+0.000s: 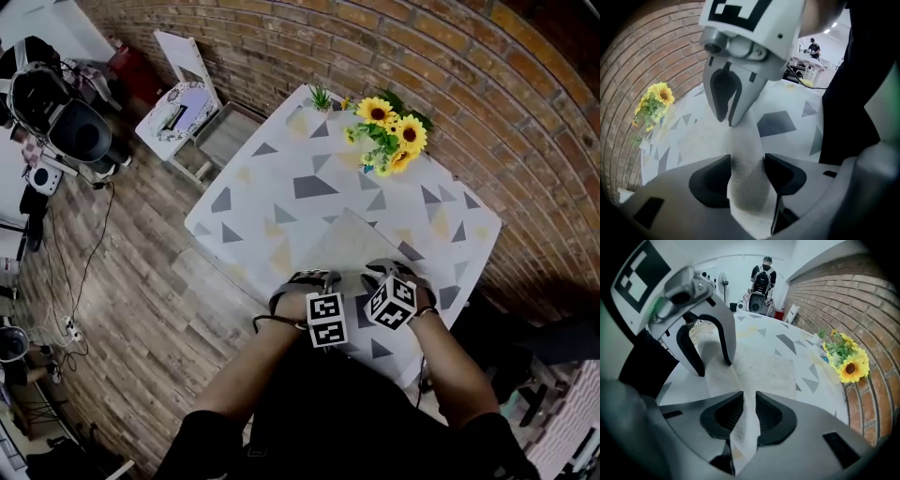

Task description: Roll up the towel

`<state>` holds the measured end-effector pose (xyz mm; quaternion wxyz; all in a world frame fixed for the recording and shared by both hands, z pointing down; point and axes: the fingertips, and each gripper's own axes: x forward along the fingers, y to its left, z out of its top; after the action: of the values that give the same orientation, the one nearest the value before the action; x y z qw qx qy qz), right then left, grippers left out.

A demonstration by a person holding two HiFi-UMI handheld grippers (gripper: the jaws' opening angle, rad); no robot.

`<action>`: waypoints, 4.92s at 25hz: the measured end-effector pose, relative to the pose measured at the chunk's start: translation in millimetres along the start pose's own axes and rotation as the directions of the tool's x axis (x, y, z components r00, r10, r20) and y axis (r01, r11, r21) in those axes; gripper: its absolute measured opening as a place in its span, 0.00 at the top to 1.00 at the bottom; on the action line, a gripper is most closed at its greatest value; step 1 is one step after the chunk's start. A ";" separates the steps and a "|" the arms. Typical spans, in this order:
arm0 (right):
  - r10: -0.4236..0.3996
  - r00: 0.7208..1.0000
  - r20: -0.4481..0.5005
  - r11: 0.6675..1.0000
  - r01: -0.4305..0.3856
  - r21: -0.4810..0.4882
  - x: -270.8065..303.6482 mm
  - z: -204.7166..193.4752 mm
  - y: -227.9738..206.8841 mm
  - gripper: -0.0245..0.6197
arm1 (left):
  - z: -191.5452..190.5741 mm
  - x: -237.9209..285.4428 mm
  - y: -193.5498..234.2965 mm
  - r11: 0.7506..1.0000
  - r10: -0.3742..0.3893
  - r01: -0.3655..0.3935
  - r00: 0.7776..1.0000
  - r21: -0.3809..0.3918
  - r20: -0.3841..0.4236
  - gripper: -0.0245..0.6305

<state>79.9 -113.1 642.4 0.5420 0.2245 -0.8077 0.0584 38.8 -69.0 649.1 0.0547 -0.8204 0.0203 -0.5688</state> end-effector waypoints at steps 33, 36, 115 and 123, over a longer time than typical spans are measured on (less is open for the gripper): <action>-0.006 0.999 0.053 0.999 0.008 -0.048 -6.3 22.8 -14.5 0.66 | -10.2 3.9 61.9 0.998 0.026 -0.023 0.999 -0.065 0.042 0.56; 0.012 1.000 0.012 0.996 -0.011 -0.093 1.3 14.7 -3.5 0.63 | -10.7 1.3 73.0 0.993 0.003 0.005 0.998 -0.118 0.070 0.57; -0.060 0.993 -0.100 0.992 0.070 0.108 -3.8 -16.7 -83.4 0.71 | 34.3 -4.4 138.6 0.993 0.022 -0.034 0.993 0.111 0.113 0.66; -0.162 0.978 -0.129 0.970 0.183 0.162 6.9 -22.6 -112.8 0.74 | 32.1 10.1 177.8 0.989 0.142 -0.145 0.982 0.015 0.123 0.66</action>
<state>145.0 -208.1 641.0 0.5691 0.3365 -0.7444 0.0938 77.5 -244.4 627.3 0.1067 -0.8491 0.0693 -0.5126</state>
